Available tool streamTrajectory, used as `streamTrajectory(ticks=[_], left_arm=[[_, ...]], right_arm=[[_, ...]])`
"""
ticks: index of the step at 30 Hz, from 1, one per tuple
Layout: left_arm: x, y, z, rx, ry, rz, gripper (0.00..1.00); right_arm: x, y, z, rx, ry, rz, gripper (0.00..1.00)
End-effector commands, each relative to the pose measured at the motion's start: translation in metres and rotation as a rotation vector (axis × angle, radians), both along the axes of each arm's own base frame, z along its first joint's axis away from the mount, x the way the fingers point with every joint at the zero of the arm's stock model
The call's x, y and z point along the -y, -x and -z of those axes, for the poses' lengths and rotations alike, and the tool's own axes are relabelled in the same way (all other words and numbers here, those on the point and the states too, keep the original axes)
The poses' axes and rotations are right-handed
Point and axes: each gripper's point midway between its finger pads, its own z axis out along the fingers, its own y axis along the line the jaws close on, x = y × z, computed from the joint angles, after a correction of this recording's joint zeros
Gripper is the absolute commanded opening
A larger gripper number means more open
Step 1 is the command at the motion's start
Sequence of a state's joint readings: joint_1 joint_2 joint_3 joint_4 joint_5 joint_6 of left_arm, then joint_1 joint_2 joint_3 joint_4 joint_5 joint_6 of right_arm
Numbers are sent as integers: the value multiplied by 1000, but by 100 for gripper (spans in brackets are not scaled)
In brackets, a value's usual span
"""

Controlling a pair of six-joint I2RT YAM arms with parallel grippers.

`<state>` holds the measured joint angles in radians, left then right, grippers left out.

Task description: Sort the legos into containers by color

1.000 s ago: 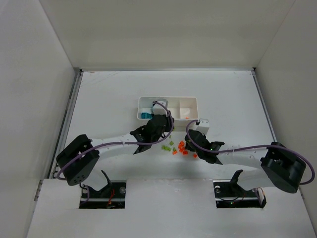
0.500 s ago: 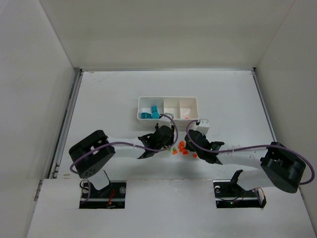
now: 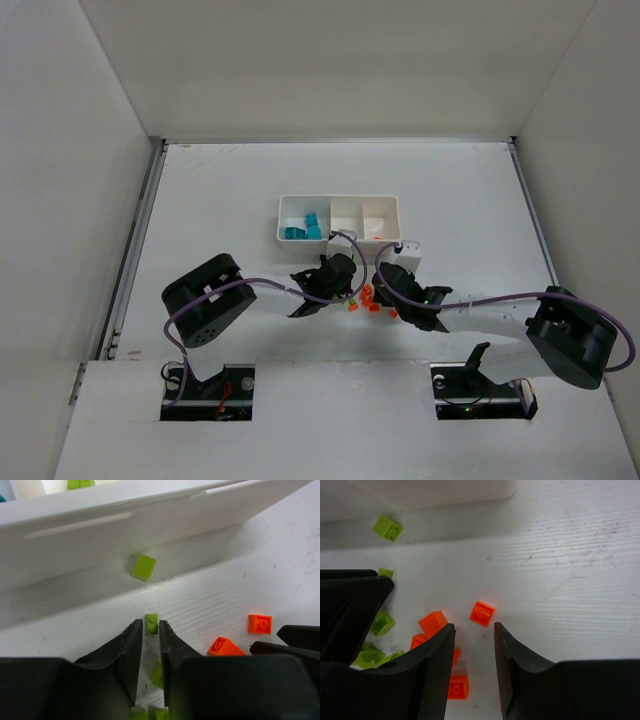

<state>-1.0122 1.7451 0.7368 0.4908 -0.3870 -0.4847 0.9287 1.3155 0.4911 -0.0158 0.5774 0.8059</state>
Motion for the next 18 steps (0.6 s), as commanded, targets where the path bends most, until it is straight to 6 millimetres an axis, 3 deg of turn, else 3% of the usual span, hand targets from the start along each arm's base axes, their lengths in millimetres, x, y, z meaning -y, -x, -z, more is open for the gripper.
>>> streamTrajectory(ticks=[1, 4, 10, 13, 18], left_arm=[[7, -6, -12, 38, 8, 6, 13], [4, -4, -26, 70, 15, 3, 11], [-6, -9, -80, 138, 123, -29, 11], [-9, -19, -103, 169, 169, -52, 12], [-8, -47, -124, 193, 221, -94, 12]], right_arm=[[-9, -7, -11, 33, -30, 10, 43], [-9, -8, -11, 32, -27, 14, 43], [-9, -10, -7, 28, -16, 24, 43], [-9, -11, -6, 30, -12, 34, 42], [-9, -15, -5, 40, -4, 49, 41]])
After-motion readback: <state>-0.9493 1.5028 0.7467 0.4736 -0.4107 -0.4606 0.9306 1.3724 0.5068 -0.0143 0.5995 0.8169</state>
